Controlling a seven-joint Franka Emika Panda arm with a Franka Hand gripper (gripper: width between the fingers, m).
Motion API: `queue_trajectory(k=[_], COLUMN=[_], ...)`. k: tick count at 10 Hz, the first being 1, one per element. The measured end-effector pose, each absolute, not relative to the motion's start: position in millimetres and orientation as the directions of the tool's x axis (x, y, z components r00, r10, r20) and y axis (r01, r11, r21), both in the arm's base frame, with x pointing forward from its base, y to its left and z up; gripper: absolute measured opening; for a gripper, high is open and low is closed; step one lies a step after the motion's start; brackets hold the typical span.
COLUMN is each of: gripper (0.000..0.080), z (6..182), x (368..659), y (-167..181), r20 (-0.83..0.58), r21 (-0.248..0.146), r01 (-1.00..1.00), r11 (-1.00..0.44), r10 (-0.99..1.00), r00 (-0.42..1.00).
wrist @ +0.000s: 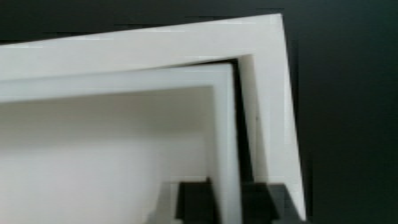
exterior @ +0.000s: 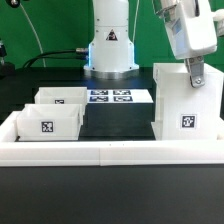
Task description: Assemble drawer
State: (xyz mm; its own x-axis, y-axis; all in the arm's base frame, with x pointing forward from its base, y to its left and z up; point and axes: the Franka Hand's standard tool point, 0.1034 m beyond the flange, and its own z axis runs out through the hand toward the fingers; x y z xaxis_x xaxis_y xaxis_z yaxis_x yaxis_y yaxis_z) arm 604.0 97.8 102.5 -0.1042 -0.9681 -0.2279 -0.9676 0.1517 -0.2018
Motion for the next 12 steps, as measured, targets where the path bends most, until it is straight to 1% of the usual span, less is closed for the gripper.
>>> queue_trajectory(k=[3, 4, 5, 8, 10, 12], gripper=[0.0048, 0.0048, 0.0048, 0.0048, 0.0048, 0.0049], z=[102.7, 104.0, 105.6, 105.2, 103.6, 104.4], x=[604.4, 607.6, 612.4, 629.5, 637.2, 640.7], y=[96.0, 97.9, 103.1, 106.4, 105.6, 104.8], r20=[-0.222, -0.215, -0.217, -0.214, -0.214, -0.217], r21=[-0.207, -0.22, -0.223, -0.233, -0.23, -0.218], r01=[-0.969, -0.971, -0.972, -0.97, -0.971, -0.974], r11=[0.133, 0.091, 0.077, 0.069, 0.068, 0.06], r10=[-0.971, -0.976, -0.976, -0.977, -0.977, -0.976], r00=[-0.086, -0.043, -0.027, -0.018, -0.018, -0.012])
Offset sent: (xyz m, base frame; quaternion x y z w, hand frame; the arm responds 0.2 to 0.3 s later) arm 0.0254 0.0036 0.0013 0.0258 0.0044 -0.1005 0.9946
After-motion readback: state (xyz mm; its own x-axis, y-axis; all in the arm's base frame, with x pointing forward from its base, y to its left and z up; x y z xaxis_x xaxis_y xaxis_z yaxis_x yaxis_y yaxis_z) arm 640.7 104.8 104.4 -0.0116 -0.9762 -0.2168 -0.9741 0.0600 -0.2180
